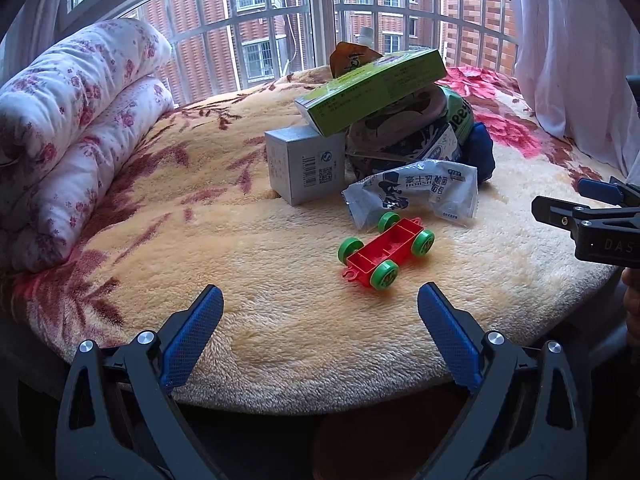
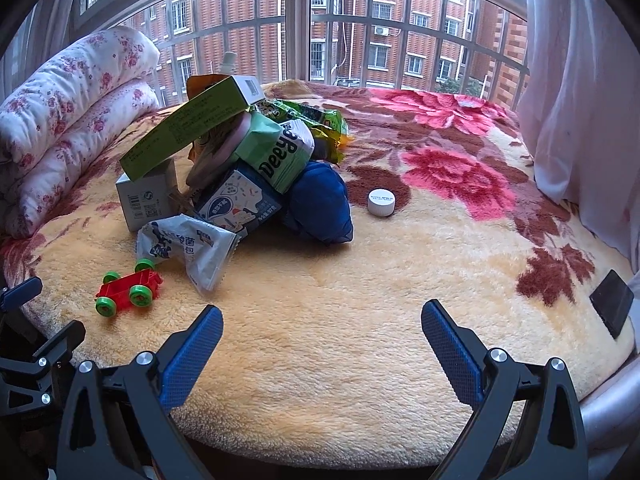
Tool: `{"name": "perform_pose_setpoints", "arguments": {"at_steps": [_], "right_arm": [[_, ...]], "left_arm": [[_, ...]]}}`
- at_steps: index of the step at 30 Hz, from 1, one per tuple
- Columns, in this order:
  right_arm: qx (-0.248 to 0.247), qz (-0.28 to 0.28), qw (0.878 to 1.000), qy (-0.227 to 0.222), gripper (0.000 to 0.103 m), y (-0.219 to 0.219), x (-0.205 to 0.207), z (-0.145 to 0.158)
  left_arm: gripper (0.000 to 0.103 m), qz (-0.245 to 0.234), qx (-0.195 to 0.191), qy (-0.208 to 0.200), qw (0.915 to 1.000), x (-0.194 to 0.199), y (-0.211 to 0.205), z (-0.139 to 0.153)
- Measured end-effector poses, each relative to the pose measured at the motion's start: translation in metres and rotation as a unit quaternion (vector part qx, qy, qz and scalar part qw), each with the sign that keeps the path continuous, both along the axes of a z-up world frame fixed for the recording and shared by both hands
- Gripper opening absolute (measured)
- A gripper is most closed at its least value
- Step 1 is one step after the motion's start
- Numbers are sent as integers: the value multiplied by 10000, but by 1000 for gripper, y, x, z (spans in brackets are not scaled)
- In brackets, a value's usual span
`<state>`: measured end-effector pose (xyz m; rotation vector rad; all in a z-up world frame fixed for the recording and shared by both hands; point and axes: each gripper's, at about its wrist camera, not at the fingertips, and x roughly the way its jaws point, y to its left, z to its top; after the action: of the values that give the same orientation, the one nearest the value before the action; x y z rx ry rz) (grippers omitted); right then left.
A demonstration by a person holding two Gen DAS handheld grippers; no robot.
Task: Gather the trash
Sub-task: 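Reach the left tool to the red toy car and close on it, then grasp the white snack wrapper with the right tool while left holds the car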
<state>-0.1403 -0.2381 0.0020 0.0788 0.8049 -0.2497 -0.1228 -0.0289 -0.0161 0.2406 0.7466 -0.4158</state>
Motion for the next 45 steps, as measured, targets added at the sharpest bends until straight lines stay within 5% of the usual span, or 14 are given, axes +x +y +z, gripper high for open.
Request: {"name": "perform_pose_setpoints", "arguments": {"at_steps": [14, 34, 38, 39, 43, 45], "right_arm": [[-10, -89, 10000, 10, 98, -5, 2, -1], [128, -527, 9985, 59, 98, -31, -5, -6], [105, -527, 9985, 104, 98, -31, -1, -9], [105, -526, 9985, 120, 98, -32, 0, -10], [103, -521, 9984, 180, 98, -31, 3, -14], [99, -525, 9984, 201, 98, -31, 4, -15]], "left_arm": [[95, -363, -68, 26, 9993, 12, -7, -1], [95, -1773, -311, 262, 9833, 52, -43, -24], [95, -1655, -333, 305, 9852, 65, -48, -36], [91, -1589, -430, 292, 9859, 66, -47, -37], [46, -1456, -523, 213, 9877, 65, -44, -41], [38, -1402, -533, 177, 9885, 63, -41, -41]]}}
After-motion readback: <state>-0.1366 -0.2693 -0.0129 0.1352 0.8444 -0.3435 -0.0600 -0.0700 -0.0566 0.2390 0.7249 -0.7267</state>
